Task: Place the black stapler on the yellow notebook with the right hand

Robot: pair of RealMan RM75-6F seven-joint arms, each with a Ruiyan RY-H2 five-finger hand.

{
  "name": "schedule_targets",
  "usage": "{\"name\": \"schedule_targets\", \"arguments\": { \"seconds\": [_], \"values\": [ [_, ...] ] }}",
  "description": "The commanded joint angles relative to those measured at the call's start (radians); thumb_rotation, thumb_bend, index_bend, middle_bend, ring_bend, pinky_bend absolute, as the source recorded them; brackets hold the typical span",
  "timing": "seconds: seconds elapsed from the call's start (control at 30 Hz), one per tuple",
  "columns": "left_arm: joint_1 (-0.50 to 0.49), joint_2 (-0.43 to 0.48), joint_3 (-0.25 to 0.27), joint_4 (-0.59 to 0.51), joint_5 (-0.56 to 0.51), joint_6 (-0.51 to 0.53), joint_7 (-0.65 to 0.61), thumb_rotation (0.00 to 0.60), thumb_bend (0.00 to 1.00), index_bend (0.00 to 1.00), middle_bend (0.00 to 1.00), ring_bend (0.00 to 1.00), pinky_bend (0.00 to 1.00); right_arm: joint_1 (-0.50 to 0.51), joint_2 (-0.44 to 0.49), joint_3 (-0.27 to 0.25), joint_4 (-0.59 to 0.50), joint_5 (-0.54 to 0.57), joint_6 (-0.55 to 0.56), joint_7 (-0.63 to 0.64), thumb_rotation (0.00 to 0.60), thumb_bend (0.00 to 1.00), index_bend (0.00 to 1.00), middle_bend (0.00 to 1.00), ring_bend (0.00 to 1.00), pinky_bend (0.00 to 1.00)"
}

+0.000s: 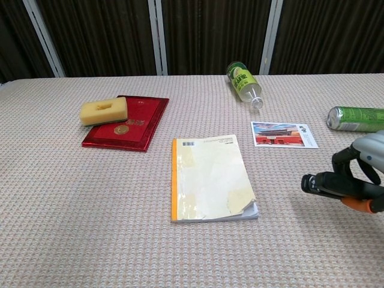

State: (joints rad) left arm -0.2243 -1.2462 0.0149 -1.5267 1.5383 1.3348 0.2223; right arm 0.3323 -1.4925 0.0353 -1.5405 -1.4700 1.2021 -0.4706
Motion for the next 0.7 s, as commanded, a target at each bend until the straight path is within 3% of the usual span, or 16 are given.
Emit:
{"name": "schedule_targets", "arguments": {
  "seconds": [0.03, 0.37, 0.7],
  "values": [
    [-0.001, 0.001, -0.002, 0.002, -0.003, -0.001, -0.003, 0.6, 0.3, 0.0, 0.0, 0.0, 0.09, 0.03, -0.008, 0.02, -0.073, 0.024, -0.025, -0.106, 0.6, 0.52, 0.72, 0.65, 0.66, 0.75],
    [0.002, 0.016, -0.002, -0.005, -0.002, 0.004, -0.039, 0.6, 0.3, 0.0, 0.0, 0.0, 0.09, 0.122, -0.102, 0.089, -0.169, 0.142, -0.101, -0.316, 0.6, 0.52, 0.72, 0.65, 0.66, 0.75],
    [0.003, 0.036, -0.003, 0.002, -0.003, 0.006, -0.095, 0.6, 0.3, 0.0, 0.0, 0.0, 0.09, 0.21, -0.229, 0.13, -0.176, 0.268, -0.129, -0.487, 0.6, 0.52, 0.72, 0.65, 0.66, 0.75]
  ]
}}
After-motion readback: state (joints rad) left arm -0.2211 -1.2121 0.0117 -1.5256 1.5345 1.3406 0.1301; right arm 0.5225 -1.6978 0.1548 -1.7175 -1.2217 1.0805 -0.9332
